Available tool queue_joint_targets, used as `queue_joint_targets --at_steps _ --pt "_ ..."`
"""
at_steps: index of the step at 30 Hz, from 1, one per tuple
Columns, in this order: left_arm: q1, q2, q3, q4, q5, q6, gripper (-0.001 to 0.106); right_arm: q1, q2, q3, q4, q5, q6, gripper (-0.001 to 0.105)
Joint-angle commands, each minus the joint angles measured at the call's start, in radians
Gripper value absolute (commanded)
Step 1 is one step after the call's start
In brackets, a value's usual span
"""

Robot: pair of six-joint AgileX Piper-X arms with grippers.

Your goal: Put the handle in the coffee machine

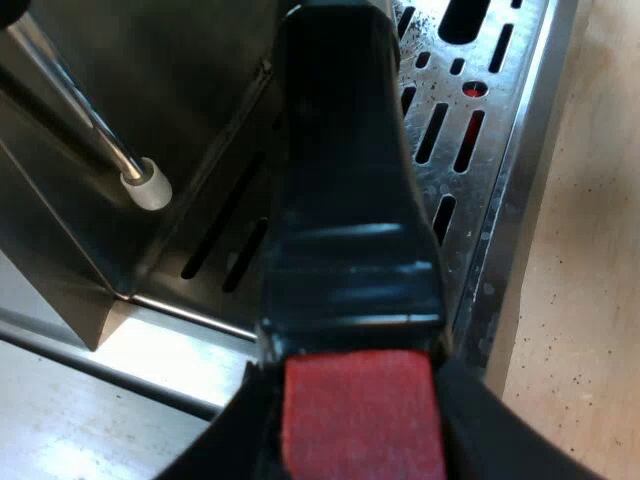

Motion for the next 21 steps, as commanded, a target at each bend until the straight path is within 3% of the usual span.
queue_joint_targets --at_steps 1,10,15,18,21 --pt "-0.003 -0.005 -0.015 -0.018 0.103 -0.035 0.000 -0.001 0.000 -0.002 -0.013 0.012 -0.012 0.074" --pt "-0.003 -0.005 -0.096 -0.013 0.138 -0.103 0.000 -0.001 0.000 -0.002 -0.013 0.012 -0.012 0.074" --pt "-0.003 -0.005 -0.109 -0.011 0.154 -0.107 0.000 -0.001 0.000 -0.002 -0.013 0.012 -0.012 0.074" --pt "-0.006 -0.005 -0.109 0.034 0.156 -0.090 0.000 -0.001 0.000 -0.002 -0.013 0.012 -0.012 0.074" --pt "-0.006 -0.005 -0.109 0.098 0.156 -0.017 0.000 -0.001 0.000 -0.002 -0.013 0.012 -0.012 0.074"
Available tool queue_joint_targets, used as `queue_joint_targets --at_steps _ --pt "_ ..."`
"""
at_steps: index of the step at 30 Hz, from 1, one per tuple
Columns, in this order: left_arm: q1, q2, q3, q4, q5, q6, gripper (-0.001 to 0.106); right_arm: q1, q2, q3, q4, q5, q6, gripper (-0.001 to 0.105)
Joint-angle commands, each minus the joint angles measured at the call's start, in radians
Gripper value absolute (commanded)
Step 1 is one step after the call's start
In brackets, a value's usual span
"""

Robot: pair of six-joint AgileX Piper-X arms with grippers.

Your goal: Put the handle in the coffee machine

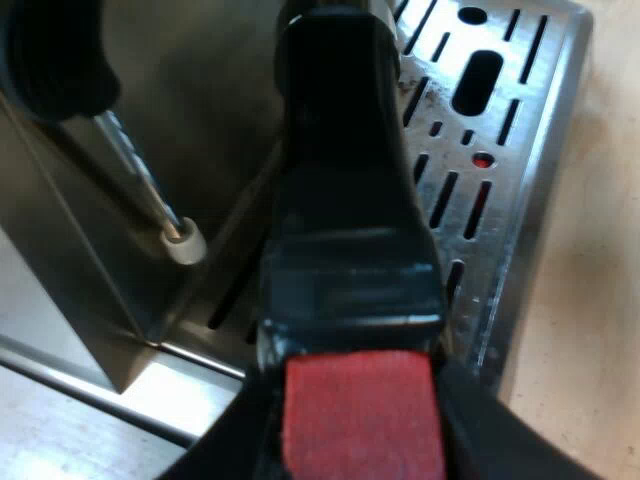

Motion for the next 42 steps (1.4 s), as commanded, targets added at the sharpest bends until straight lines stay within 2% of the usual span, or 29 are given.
queue_joint_targets --at_steps 1,3,4,10,17,20,25,30,35,37,38,39,42 --pt "-0.006 -0.017 -0.020 0.027 0.119 0.048 0.000 -0.001 0.000 -0.002 -0.013 0.012 -0.012 0.074" --pt "-0.006 -0.017 -0.020 0.069 0.119 0.109 0.000 -0.001 0.000 -0.002 -0.013 0.012 -0.012 0.074" --pt "-0.006 -0.017 -0.020 0.070 0.119 0.117 0.000 -0.001 0.000 -0.002 -0.013 0.012 -0.012 0.074" --pt "-0.006 -0.017 -0.034 0.060 0.123 0.121 0.000 -0.001 0.000 -0.002 -0.013 0.012 -0.012 0.074" --pt "-0.006 -0.017 -0.053 0.036 0.170 0.121 0.000 -0.001 0.000 -0.002 -0.013 0.012 -0.012 0.074" --pt "-0.032 -0.017 -0.063 0.032 0.171 0.117 0.000 -0.001 0.000 -0.002 -0.013 0.012 -0.012 0.074" --pt "-0.038 -0.017 -0.063 0.001 0.167 0.069 0.000 -0.001 0.000 -0.002 -0.013 0.012 -0.012 0.074" --pt "-0.028 -0.017 -0.066 -0.017 0.133 -0.062 0.000 -0.001 0.000 -0.002 -0.013 0.012 -0.012 0.074" --pt "-0.022 -0.022 -0.066 0.005 0.133 -0.064 0.000 -0.001 0.000 -0.002 -0.013 0.012 -0.012 0.074" --pt "-0.017 -0.041 -0.066 0.054 0.134 -0.056 0.000 -0.001 0.000 -0.002 -0.013 0.012 -0.012 0.074" --pt "-0.017 -0.053 -0.066 0.070 0.134 -0.045 0.000 -0.001 0.000 -0.002 -0.013 0.012 -0.012 0.074" --pt "-0.017 -0.080 -0.066 0.096 0.144 0.000 0.000 -0.001 0.000 -0.002 -0.013 0.012 -0.012 0.074" --pt "-0.017 -0.111 -0.066 0.087 0.155 0.012 0.000 -0.001 0.000 -0.002 -0.013 0.012 -0.012 0.074"
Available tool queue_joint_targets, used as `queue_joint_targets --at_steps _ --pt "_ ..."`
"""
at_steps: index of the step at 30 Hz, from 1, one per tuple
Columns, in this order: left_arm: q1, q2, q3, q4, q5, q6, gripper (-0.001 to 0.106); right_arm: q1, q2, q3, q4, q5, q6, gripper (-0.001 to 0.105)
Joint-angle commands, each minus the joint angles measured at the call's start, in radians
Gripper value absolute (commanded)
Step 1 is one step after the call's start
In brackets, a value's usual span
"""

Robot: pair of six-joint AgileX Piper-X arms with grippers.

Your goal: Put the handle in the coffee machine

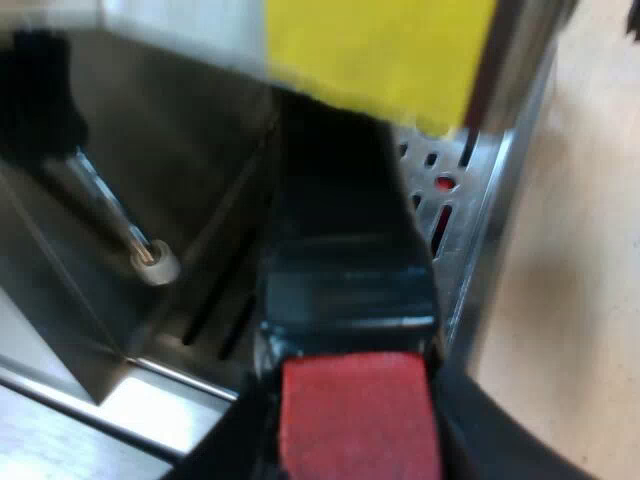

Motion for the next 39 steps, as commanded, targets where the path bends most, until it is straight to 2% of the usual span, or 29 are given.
queue_joint_targets --at_steps 1,12,16,18,21,24,28,31,34,36,39 --pt "0.003 -0.054 -0.027 -0.011 0.186 0.032 0.000 -0.001 0.000 -0.002 -0.013 0.012 -0.012 0.074" --pt "0.003 -0.061 -0.027 -0.004 0.188 0.028 0.000 -0.001 0.000 -0.002 -0.013 0.012 -0.012 0.073" --pt "0.003 -0.061 -0.027 -0.004 0.188 0.028 0.000 -0.025 0.002 -0.002 0.016 -0.014 -0.012 0.058" --pt "0.003 -0.061 -0.027 -0.004 0.188 0.028 0.000 -0.060 0.002 0.001 0.046 -0.082 -0.012 0.046" --pt "0.003 -0.061 -0.027 -0.004 0.188 0.028 0.000 -0.109 0.002 0.003 0.053 -0.180 -0.012 0.040" --pt "0.003 -0.061 -0.027 -0.004 0.188 0.028 0.000 -0.149 0.005 0.003 0.053 -0.259 -0.012 0.040" --pt "0.003 -0.061 -0.027 -0.004 0.188 0.028 0.000 -0.180 0.038 0.003 0.029 -0.265 -0.012 0.040" --pt "0.003 -0.061 -0.027 -0.004 0.188 0.028 0.000 -0.190 0.090 0.003 -0.064 -0.265 -0.014 0.040" --pt "0.003 -0.061 -0.027 -0.004 0.186 0.028 0.000 -0.190 0.144 0.003 -0.178 -0.240 -0.063 0.040" --pt "0.003 -0.061 -0.027 -0.004 0.186 0.028 0.000 -0.190 0.193 0.003 -0.288 -0.215 -0.119 0.045" --pt "0.003 -0.061 -0.027 -0.004 0.186 0.028 0.000 -0.194 0.215 -0.004 -0.336 -0.215 -0.128 0.049"
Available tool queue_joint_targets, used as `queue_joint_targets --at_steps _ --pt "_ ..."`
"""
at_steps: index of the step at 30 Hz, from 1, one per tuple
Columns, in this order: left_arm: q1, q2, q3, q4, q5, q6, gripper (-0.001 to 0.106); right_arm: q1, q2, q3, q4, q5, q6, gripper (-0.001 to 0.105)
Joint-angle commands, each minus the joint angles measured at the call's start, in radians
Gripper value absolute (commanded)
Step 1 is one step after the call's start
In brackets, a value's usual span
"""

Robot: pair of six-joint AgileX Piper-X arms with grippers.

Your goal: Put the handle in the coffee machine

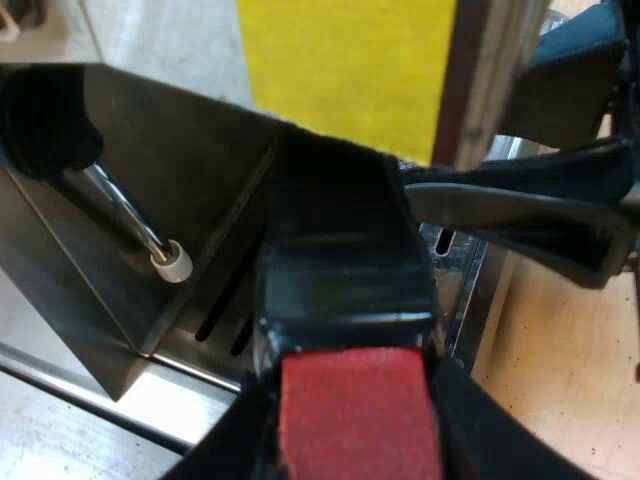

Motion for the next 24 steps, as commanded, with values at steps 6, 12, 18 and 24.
queue_joint_targets --at_steps 6,12,18,24 --pt "0.003 -0.046 -0.026 -0.004 0.201 0.028 0.000 -0.032 0.074 -0.100 -0.086 0.021 -0.086 0.045" --pt "0.003 -0.046 -0.026 -0.004 0.199 0.028 0.000 -0.051 0.085 -0.146 -0.097 0.031 -0.086 0.042" --pt "0.003 -0.046 -0.026 -0.004 0.196 0.028 0.000 -0.057 0.085 -0.151 -0.168 0.031 -0.086 0.042" --pt "0.003 -0.046 -0.026 -0.004 0.196 0.028 0.000 -0.059 0.085 -0.153 -0.228 0.031 -0.058 0.042"
